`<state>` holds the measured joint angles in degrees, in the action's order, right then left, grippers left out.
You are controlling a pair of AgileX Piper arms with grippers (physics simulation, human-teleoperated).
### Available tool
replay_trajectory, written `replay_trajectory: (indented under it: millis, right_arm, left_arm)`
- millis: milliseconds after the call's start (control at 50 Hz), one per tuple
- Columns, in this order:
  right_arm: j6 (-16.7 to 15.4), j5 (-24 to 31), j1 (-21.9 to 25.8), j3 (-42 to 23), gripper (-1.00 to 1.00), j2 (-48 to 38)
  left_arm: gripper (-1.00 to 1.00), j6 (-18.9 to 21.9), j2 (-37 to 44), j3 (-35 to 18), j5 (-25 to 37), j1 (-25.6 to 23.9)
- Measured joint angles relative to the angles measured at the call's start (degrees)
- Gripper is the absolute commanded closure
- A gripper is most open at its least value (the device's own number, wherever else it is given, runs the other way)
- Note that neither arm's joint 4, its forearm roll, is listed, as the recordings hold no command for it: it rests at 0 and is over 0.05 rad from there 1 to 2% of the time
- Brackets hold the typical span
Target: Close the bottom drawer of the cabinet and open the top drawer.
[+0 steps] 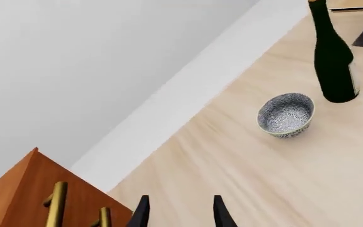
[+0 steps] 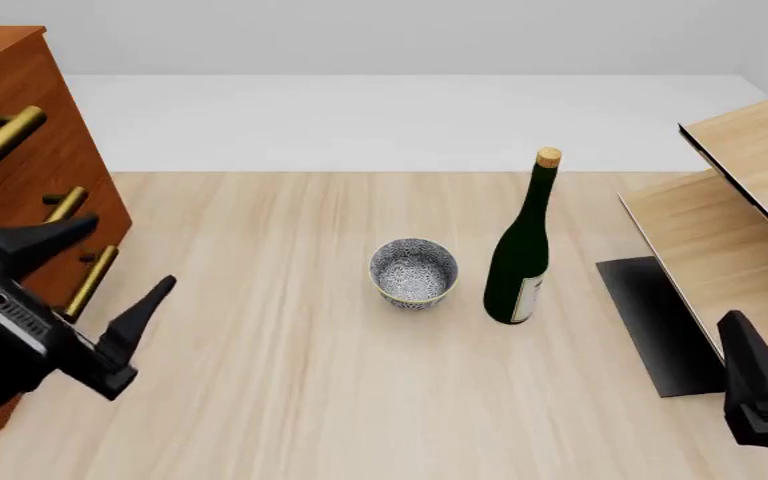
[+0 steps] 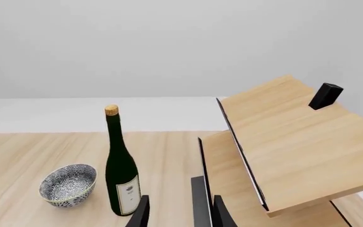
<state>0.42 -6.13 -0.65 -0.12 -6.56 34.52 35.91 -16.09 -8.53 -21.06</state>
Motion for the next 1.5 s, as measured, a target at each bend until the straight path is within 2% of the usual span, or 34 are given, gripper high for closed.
replay_trajectory:
  millis: [300, 540, 860, 1200, 1500]
  right_arm:
    - [0.09, 0.74, -0.03, 0.00, -1.00, 0.73]
    - [0.07, 0.56, 0.07, 0.01, -1.00, 0.55]
    - [-0.01, 0.25, 0.23, 0.02, -1.00, 0.24]
    - [-0.06, 0.89, 0.29, 0.02, -1.00, 0.90]
    - [-0.10, 1.55, 0.38, 0.03, -1.00, 1.56]
  left_arm:
    - [-1.00, 15.58, 0.89, 1.77, -4.86, -2.11]
    - [-1.00, 23.84, 2.92, 2.80, -5.73, -1.66]
    - [-1.00, 37.51, 5.52, 6.41, -11.55, 0.84]
    - [-1.00, 47.04, 6.02, 7.18, -13.49, 5.43]
    - [-1.00, 51.27, 9.13, 4.31, -15.14, 9.59]
